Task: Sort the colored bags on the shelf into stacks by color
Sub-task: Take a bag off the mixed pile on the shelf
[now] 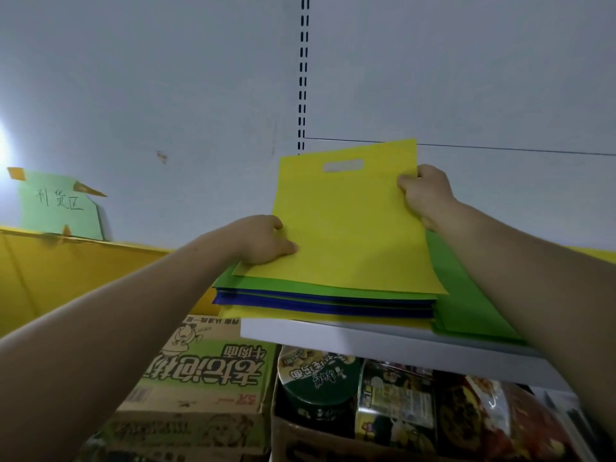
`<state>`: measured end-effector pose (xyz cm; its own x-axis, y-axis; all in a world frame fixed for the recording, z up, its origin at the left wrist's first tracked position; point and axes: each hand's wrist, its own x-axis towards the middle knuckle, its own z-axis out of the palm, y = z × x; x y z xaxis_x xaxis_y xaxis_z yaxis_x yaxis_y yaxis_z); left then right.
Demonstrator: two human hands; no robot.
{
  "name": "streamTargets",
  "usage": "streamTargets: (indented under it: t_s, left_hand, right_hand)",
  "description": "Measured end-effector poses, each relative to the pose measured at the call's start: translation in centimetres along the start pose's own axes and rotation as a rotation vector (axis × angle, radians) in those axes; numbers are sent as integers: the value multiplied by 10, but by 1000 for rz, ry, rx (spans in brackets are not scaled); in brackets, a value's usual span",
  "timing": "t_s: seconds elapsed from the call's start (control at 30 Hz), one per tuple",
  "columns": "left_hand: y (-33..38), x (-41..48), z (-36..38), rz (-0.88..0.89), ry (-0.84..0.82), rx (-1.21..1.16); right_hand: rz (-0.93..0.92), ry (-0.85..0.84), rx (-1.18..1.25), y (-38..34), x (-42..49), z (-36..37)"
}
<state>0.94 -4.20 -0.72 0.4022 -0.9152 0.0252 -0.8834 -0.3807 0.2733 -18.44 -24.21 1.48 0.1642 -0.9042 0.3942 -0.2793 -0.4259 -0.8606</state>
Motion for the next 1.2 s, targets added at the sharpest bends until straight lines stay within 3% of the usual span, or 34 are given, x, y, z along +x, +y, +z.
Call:
streamTargets:
  t_s: [0.27, 0.37, 0.57, 0.8, 1.2]
  left_hand:
    - [-5, -7, -13, 91, 260, -625]
    - [-4, -12, -17, 160, 363, -735]
    - [-5, -17, -13, 280, 522, -763]
    - [12, -30, -9, 328, 552, -731]
    - [162, -89, 19, 498, 525, -750]
  right_hand:
    - [-46, 157, 190, -26, -12, -27]
    - [-86, 213, 179, -35, -19, -35]
    - [-140, 315, 188, -47, -44, -43]
    - [-112, 230, 225, -57, -75, -70]
    - [-140, 466, 169, -24, -122, -242]
